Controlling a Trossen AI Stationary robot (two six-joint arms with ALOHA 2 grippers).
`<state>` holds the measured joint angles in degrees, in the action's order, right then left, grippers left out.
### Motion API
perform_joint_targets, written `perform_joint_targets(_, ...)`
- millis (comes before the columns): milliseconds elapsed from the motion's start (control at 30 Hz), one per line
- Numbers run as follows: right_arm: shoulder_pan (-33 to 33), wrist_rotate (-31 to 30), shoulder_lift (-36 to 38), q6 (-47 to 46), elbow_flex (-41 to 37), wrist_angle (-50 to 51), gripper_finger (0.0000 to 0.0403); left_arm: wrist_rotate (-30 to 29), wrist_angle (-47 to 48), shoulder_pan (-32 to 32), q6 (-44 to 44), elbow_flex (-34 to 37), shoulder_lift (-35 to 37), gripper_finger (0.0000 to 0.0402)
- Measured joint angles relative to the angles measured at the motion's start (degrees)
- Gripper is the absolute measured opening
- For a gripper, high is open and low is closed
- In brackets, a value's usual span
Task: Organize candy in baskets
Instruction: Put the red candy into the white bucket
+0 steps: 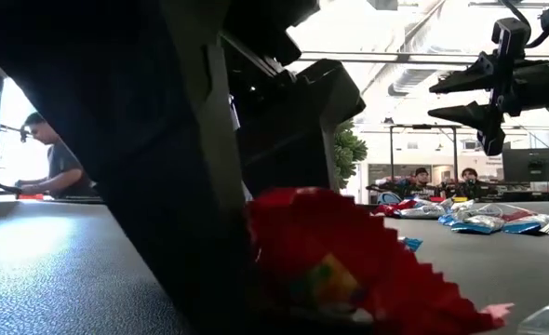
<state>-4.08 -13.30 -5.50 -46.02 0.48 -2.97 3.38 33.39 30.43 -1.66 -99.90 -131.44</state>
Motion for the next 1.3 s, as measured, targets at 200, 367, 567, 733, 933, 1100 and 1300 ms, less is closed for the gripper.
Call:
perform_joint_targets(200,-0.02,0.00,-0.17,0.00,0.01,-0.08,0.0162,0.09,0.30,-0.06,-2.70,0.11,0.16,0.0190)
perform_joint_targets(367,-0.02,0.00,-0.13,0.00,0.00,-0.05,0.0162,1.51,0.57,-0.14,-7.38,-0.14,0.16,0.0135)
perform_joint_targets(567,-0.01,0.00,-0.13,0.00,0.00,-0.06,0.0162,2.04,2.46,-0.03,-15.21,-0.11,1.02,0.0060)
perform_joint_targets(733,-0.02,0.00,-0.13,0.00,0.01,-0.08,0.0162,2.38,6.16,0.30,-20.51,0.07,4.65,0.0025)
perform_joint_targets(933,0.00,0.00,-0.13,0.00,0.01,-0.08,0.0162,1.27,13.82,0.81,-25.19,0.00,12.47,0.0029)
perform_joint_targets(1100,0.00,0.00,-0.13,0.00,0.01,-0.06,0.0162,-4.50,24.27,1.66,-26.44,-0.02,20.43,0.0033)
perform_joint_targets(1300,0.00,0.00,-0.13,0.00,0.01,-0.06,0.0162,-11.54,37.49,1.50,-31.31,-0.07,28.72,0.0034)
